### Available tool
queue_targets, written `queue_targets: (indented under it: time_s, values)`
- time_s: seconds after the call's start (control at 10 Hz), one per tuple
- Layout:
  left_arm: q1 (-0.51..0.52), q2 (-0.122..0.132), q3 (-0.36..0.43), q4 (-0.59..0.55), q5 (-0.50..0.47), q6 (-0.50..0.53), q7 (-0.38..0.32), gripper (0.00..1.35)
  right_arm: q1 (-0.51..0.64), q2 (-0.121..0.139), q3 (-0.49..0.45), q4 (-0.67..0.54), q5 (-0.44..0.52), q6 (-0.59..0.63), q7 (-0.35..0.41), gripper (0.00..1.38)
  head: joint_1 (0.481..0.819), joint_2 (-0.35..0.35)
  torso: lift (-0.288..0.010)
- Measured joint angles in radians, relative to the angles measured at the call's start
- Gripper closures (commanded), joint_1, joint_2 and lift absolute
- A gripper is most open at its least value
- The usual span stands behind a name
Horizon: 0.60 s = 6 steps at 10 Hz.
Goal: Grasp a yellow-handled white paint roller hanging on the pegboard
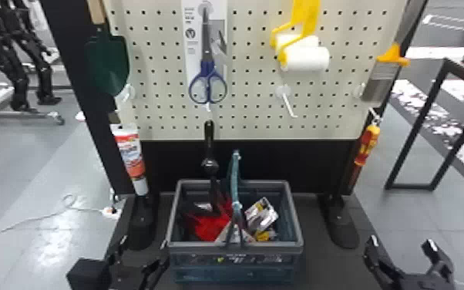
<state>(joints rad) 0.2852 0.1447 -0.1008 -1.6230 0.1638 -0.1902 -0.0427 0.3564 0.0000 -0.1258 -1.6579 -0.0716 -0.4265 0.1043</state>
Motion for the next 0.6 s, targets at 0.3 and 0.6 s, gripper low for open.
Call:
queue_targets:
  time_s: [0.3, 0.6]
  values:
    - [0.001, -0.001, 0.001, 0.0, 0.008, 0.009, -0.013, 0.38, 0.007, 0.0, 0.0, -0.003, 0.005, 0.0, 0.0, 0.22, 0.549, 0.0, -0.1]
    - [-0.002, -0.005, 0.003, 0.001, 0.008, 0.017, -0.017, 0.38, 0.013, 0.0, -0.003, -0.014, -0.002, 0.001, -0.002, 0.25, 0.549, 0.0, -0.1]
